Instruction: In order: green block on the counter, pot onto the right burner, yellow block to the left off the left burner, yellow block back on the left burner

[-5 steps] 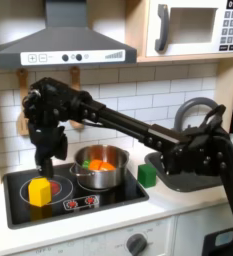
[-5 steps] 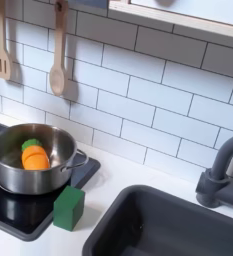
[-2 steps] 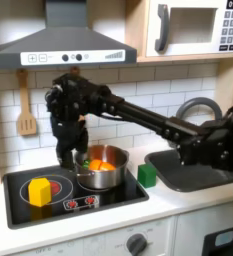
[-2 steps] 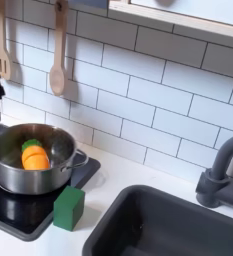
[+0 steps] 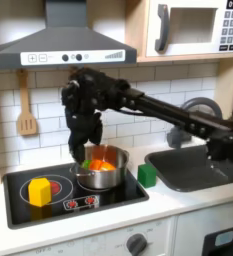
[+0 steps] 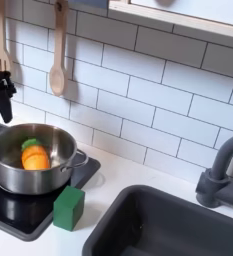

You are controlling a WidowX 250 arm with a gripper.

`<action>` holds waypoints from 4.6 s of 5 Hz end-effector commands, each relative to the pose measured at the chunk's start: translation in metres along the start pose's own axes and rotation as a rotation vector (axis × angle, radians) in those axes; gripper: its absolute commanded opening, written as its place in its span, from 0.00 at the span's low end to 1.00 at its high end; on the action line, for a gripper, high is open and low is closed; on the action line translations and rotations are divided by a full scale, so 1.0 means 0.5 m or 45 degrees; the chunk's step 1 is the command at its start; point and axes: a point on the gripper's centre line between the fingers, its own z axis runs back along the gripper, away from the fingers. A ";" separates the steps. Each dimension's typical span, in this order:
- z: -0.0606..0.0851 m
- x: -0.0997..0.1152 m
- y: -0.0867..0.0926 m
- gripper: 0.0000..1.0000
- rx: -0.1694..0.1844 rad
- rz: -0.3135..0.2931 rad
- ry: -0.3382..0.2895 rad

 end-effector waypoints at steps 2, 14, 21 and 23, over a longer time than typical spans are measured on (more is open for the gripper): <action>0.059 -0.142 -0.073 1.00 -0.070 -0.288 0.012; 0.131 -0.402 -0.052 0.00 -0.194 -0.489 0.137; 0.215 -0.248 -0.063 0.00 -0.386 -0.467 -0.266; 0.222 -0.178 -0.052 0.00 -0.385 -0.405 -0.334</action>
